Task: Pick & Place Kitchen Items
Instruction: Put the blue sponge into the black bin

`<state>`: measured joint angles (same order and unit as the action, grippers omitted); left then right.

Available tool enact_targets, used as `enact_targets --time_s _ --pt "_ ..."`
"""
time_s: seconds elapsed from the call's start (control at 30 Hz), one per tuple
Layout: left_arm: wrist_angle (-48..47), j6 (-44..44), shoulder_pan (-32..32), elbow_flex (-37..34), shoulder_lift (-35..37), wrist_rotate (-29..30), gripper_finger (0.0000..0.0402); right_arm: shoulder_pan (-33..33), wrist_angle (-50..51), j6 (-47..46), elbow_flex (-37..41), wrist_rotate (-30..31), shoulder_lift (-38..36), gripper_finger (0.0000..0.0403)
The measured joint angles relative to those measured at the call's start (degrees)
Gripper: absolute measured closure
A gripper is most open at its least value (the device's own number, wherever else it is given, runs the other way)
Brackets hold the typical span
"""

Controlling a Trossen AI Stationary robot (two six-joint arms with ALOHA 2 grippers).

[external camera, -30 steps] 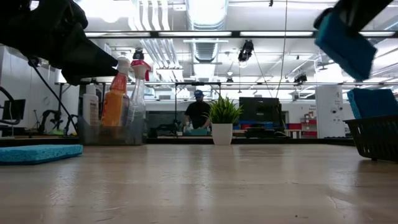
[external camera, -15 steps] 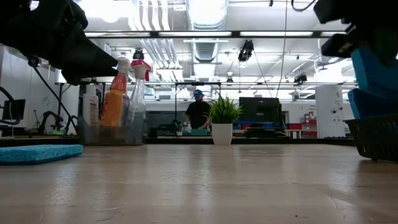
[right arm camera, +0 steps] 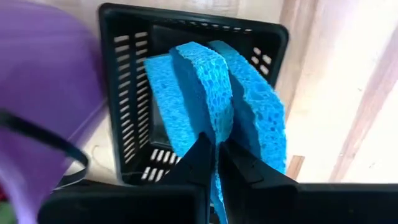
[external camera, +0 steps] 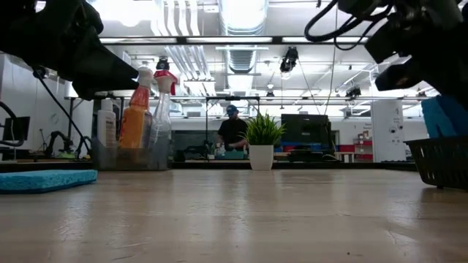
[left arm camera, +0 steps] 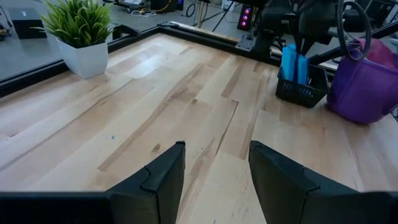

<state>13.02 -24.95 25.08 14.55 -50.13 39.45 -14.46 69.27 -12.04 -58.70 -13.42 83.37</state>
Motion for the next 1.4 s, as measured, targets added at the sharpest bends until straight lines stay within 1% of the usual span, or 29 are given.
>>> enact_targets --time_s 0.1,0.23,0.33,0.43,0.67,0.73,0.83,0.9,1.03,1.1,1.17,1.27,1.4 --pt "0.0 0.0 0.0 0.0 0.0 0.0 0.0222 0.0 0.0 -0.2 0.0 1.7 0.4 0.0385" --pt "0.0 0.0 0.0 0.0 0.0 0.0 0.0222 0.0 0.0 -1.3 0.0 1.8 0.0 0.0384" --pt "0.0 0.0 0.0 0.0 0.0 0.0 0.0222 0.0 0.0 -2.5 0.0 2.3 -0.5 0.0365" --pt "0.0 0.0 0.0 0.0 0.0 0.0 0.0222 -0.1 0.0 -3.7 0.0 3.5 -0.8 0.0319" --pt "0.0 0.0 0.0 0.0 0.0 0.0 0.0222 -0.2 1.5 -5.4 -0.7 3.2 -1.1 0.0185" --pt "0.0 0.0 0.0 0.0 0.0 0.0 0.0222 -0.4 2.5 -5.8 -1.7 3.2 -1.1 0.0156" --pt "0.0 0.0 0.0 0.0 0.0 0.0 0.0222 -1.1 4.4 -6.3 -3.9 3.2 -1.1 0.0127" --pt "0.0 0.0 0.0 0.0 0.0 0.0 0.0222 -1.7 5.5 -6.8 -5.8 3.3 -1.1 0.0117" --pt "0.0 0.0 0.0 0.0 0.0 0.0 0.0222 -2.9 7.7 -7.3 -10.4 5.2 -1.1 0.0113" --pt "-0.1 0.0 0.0 0.0 0.0 0.0 0.0222 -3.6 7.7 -7.3 -12.7 7.5 -1.2 0.0113" --pt "-0.1 0.0 0.0 0.0 0.0 0.0 0.0222 -4.2 6.9 -6.8 -15.0 11.0 -1.4 0.0113" --pt "-0.1 0.0 0.0 0.0 0.0 0.0 0.0222 -5.3 0.1 -4.2 -16.2 16.1 -2.9 0.0113" --pt "0.0 0.5 0.0 0.0 0.0 0.0 0.0222 -5.9 -17.0 2.5 -14.0 17.4 -5.6 0.0113"
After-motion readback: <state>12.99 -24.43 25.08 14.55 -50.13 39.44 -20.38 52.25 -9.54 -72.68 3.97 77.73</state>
